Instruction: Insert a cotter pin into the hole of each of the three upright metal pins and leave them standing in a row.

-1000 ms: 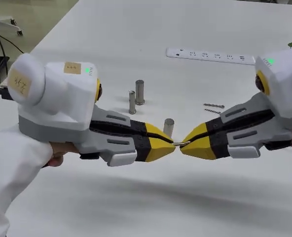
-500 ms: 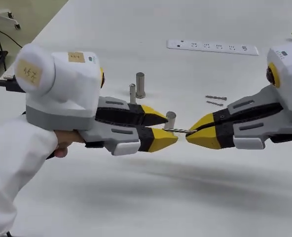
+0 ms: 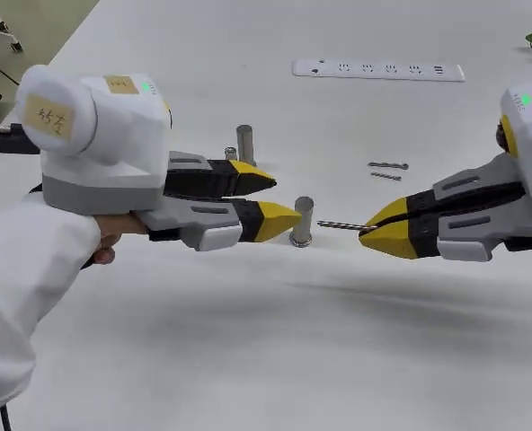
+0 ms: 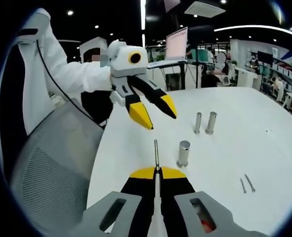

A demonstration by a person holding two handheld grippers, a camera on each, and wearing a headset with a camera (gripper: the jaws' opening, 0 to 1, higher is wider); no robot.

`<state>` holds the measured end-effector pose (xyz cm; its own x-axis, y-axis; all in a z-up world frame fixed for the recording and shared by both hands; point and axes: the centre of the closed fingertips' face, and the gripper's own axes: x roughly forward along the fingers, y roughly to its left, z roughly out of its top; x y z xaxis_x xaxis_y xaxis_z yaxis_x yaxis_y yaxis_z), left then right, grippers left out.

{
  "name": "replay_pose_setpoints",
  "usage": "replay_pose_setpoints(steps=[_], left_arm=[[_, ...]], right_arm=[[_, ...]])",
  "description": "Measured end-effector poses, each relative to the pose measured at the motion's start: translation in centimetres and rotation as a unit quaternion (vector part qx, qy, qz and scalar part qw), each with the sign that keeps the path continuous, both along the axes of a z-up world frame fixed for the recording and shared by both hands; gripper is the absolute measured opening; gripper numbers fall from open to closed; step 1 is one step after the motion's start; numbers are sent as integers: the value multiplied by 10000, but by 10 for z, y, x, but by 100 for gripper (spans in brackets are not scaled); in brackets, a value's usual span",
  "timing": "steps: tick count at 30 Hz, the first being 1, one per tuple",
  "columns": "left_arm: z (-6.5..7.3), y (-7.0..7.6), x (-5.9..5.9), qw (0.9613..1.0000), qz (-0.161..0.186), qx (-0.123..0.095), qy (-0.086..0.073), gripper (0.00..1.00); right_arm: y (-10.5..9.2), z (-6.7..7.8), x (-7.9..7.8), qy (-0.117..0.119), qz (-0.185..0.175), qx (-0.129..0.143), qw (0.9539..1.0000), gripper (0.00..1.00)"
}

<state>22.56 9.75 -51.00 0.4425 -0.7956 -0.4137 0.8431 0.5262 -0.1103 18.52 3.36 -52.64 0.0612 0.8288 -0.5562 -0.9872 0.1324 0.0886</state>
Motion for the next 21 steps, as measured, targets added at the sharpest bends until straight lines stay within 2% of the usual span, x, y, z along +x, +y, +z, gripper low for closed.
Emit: replay_pose_setpoints(steps=[2, 4, 6, 8, 15, 21], left_arm=[[-5, 1, 5, 9999, 53, 146, -18, 29], [-12, 3, 9, 9995, 120, 299, 64, 29], [-19, 3, 12, 9988, 98, 473, 13, 29], [-22, 0, 13, 9988, 37, 481, 63, 28], [-32, -13, 20, 9978, -178, 638, 58, 28], [-36, -17, 26, 9962, -354, 792, 51, 25]], right_arm=[[-1, -2, 3, -4, -40, -8, 10000, 0], [-2, -4, 6, -3, -75, -8, 10000, 0], [-4, -8, 13, 4, -123, -18, 9999, 0], [-5, -10, 17, 6, -179, -11, 9998, 0], [-6, -21, 30, -18, -210, -139, 9997, 0], [-4, -24, 38, -21, -258, -133, 9996, 0]])
